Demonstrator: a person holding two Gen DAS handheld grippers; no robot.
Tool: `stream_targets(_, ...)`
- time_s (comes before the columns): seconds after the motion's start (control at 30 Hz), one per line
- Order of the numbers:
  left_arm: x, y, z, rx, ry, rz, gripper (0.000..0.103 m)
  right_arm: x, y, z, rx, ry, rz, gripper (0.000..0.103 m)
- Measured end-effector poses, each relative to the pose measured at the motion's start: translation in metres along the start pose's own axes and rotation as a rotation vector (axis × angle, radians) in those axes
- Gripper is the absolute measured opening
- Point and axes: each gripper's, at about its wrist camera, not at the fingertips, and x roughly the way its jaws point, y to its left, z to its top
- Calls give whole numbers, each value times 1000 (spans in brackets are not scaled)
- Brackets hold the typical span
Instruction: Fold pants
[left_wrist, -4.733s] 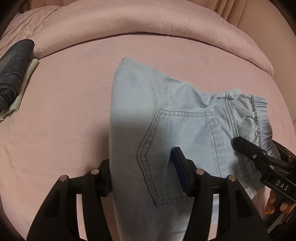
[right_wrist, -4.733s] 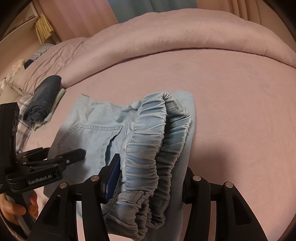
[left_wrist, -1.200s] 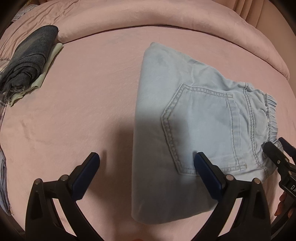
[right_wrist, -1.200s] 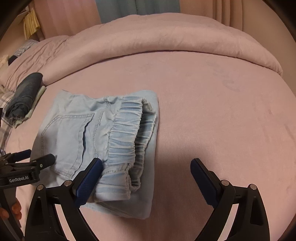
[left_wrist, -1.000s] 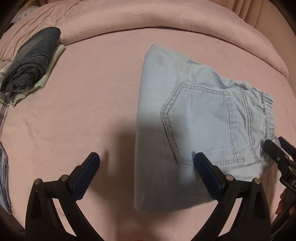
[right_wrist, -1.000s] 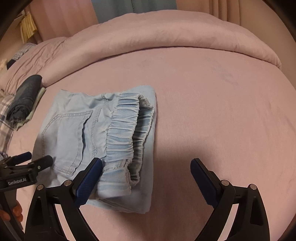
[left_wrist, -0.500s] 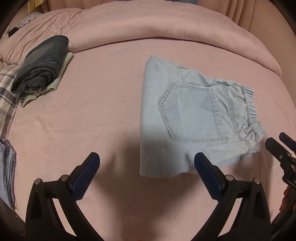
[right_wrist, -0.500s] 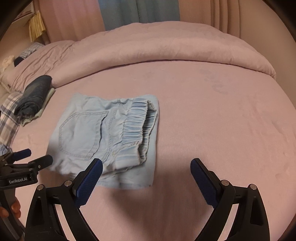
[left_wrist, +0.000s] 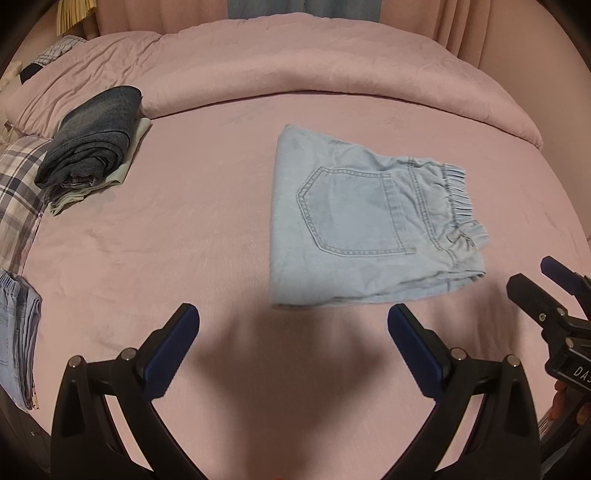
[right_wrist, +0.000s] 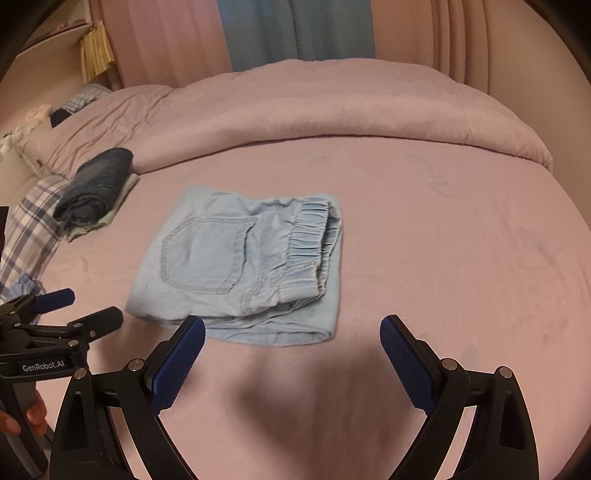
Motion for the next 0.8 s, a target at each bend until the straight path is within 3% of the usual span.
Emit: stream_targets(0.8, -50, -6, -9, 5, -92, -64, 102, -56, 28, -8, -67, -123, 2, 95)
